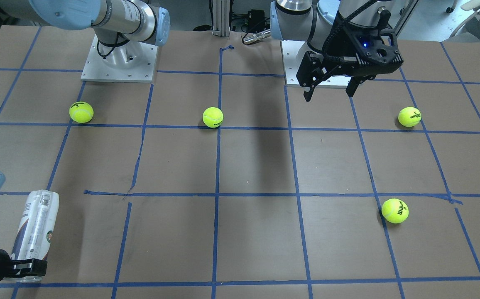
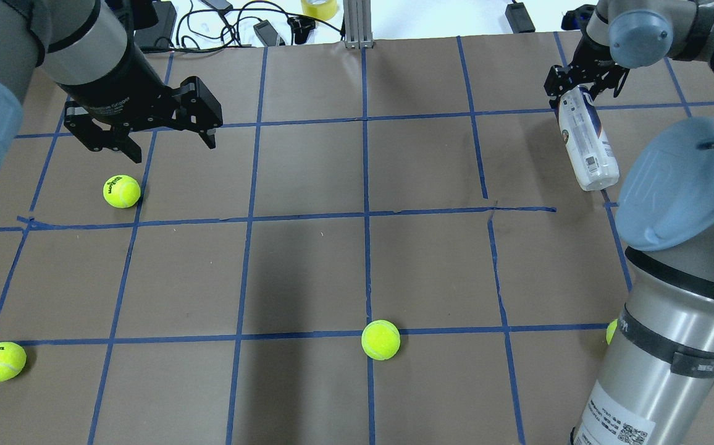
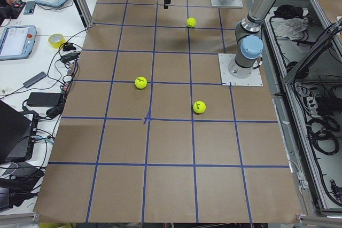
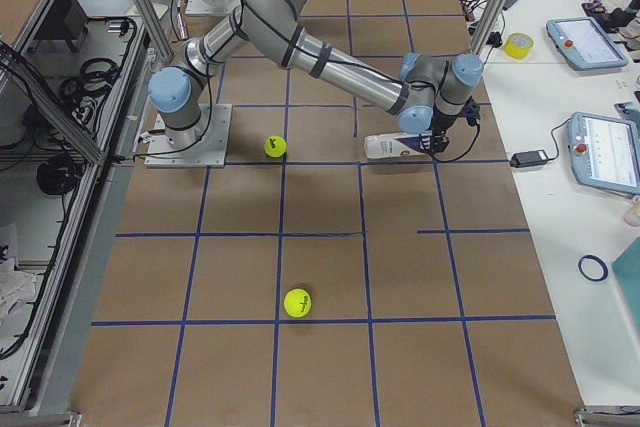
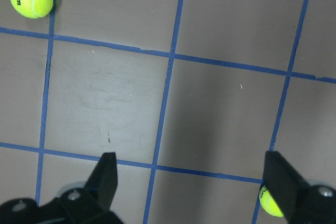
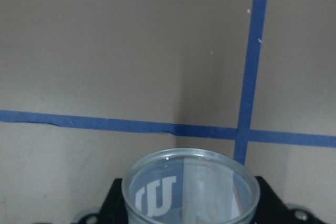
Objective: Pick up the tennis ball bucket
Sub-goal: 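Lower the right gripper and close it around the can's lid end, then carry the can with the right gripper toward the table center and lower it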
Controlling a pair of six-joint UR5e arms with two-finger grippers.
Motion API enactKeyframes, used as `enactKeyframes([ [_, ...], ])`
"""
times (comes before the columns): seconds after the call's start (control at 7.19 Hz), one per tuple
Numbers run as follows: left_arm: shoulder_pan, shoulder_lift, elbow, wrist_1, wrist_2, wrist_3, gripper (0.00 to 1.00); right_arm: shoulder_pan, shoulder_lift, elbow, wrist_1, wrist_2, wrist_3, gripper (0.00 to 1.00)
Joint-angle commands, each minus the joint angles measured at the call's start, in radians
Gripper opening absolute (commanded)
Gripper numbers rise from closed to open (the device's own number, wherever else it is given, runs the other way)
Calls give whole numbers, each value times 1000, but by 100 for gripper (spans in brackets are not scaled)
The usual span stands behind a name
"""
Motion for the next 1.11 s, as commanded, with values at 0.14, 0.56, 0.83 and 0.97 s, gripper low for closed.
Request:
enactKeyframes([
  [0.14, 0, 0, 0, 0, 0, 0, 100, 79, -104, 5, 6, 101, -359, 33],
  [0.56, 2, 0, 0, 0, 0, 0, 100, 305, -155, 35, -6, 101, -478, 25],
  [0.83, 2, 0, 0, 0, 0, 0, 100, 452, -184, 81, -29, 87, -535, 25],
  [0.97, 2, 0, 0, 2, 0, 0, 100, 484, -184, 95, -32, 86, -645, 25],
])
